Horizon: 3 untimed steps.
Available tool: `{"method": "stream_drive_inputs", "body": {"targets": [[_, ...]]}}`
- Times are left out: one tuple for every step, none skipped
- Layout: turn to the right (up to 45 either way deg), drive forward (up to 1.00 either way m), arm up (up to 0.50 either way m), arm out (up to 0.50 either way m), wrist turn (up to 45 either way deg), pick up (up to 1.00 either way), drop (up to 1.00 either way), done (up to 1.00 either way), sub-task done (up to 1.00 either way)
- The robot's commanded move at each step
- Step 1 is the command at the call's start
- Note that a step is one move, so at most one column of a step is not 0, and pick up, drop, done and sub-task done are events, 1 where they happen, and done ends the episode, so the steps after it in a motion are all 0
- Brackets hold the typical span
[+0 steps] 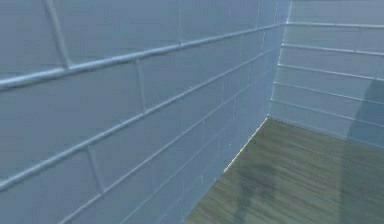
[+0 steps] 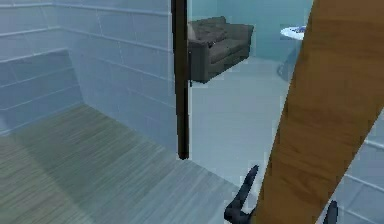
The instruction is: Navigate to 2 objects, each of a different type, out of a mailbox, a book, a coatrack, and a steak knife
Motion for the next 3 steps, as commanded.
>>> {"method": "stream_drive_inputs", "body": {"targets": [[33.0,0.0,0.0,0.0,0.0,0.0,0.0,0.0,0.0],[0.0,0.3,0.0,0.0,0.0,0.0,0.0,0.0,0.0],[3.0,0.0,0.0,0.0,0.0,0.0,0.0,0.0,0.0]]}}
